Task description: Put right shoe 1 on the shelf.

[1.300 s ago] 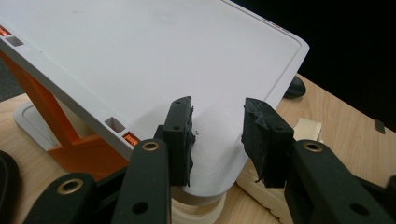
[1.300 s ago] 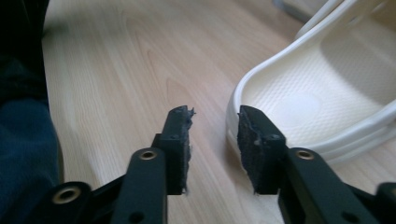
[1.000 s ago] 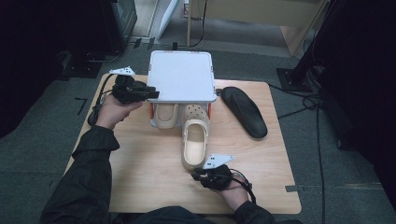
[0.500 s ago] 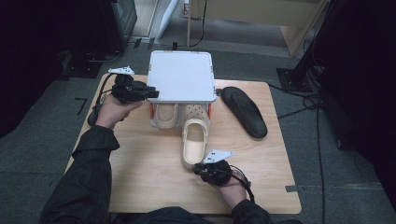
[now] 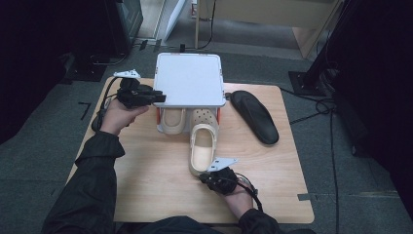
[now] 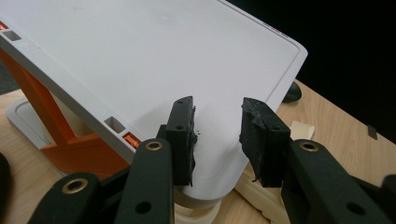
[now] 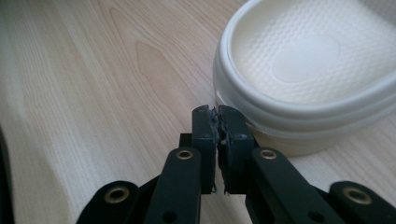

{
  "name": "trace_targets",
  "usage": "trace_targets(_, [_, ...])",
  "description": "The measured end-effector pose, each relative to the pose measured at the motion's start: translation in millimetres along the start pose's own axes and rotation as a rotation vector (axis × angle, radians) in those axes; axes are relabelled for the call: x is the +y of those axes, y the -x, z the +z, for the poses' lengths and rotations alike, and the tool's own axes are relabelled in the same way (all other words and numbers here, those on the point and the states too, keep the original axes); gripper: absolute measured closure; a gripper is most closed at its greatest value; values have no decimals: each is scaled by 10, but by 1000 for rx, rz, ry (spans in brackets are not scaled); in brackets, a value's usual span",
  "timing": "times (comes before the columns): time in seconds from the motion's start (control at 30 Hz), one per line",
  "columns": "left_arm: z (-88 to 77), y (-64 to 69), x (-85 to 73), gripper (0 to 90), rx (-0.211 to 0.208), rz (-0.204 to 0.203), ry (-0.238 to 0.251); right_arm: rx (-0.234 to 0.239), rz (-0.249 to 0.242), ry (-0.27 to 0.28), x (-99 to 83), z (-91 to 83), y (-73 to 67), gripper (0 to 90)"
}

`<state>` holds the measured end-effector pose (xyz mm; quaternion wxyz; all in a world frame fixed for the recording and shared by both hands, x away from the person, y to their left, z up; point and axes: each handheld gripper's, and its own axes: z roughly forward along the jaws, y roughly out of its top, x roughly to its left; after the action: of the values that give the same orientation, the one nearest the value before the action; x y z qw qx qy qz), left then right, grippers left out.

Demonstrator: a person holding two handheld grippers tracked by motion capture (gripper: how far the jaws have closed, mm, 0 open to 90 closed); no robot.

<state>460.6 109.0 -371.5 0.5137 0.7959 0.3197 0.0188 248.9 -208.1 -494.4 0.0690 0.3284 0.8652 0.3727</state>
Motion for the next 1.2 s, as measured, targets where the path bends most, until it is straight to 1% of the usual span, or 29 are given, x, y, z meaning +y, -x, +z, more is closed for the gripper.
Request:
trace_targets(0.1, [3,8,2,655,5,0,-1,-36,-17,10,26,-16,-1,841])
trace_targets(0.2, [3,12,3,658,9,-3,-2,-55,-12,26,46,-25,35,843])
trace_targets(0.27, [4,14,3,657,9,-2,-2,-47,-12,29,73,-24,57,844])
trace_targets(0.37, [3,21,6,657,13,4,-6,-71,-38,32,107,-10,51,830])
trace_targets(0.4, [2,22,6,658,15,8,-8,-72,-45,35,123,-12,64,831])
trace_targets(0.5, [3,19,4,666,15,7,-4,-89,-42,48,168,-37,121,829])
trace_targets(0.53, [4,19,3,668,15,7,-4,-83,-42,55,183,-39,152,836])
trace_targets(0.57, [3,19,3,669,16,9,-5,-75,-29,54,195,-39,169,842])
trace_targets(0.6, [2,19,4,671,18,10,-5,-71,-33,59,205,-33,183,844])
trace_targets(0.67, [3,19,3,671,16,9,-4,-84,-51,60,224,-18,176,842])
trace_targets(0.73, [3,21,3,671,19,12,-6,-107,-69,60,245,0,170,841])
trace_targets(0.83, [6,27,3,681,25,15,-5,-125,-59,74,288,-5,206,841])
trace_targets(0.97, [5,27,3,682,26,17,-5,-124,-34,85,344,11,275,839])
trace_targets(1.03, [2,22,3,681,23,10,-6,-124,-30,96,380,39,313,839])
trace_targets(1.07, [2,21,5,680,22,4,-6,-133,-20,98,406,45,336,838])
trace_targets(1.1, [1,22,6,680,23,3,-8,-139,-24,101,433,53,364,839])
trace_targets(1.2, [2,25,6,685,27,9,-8,-164,-22,122,500,53,425,839])
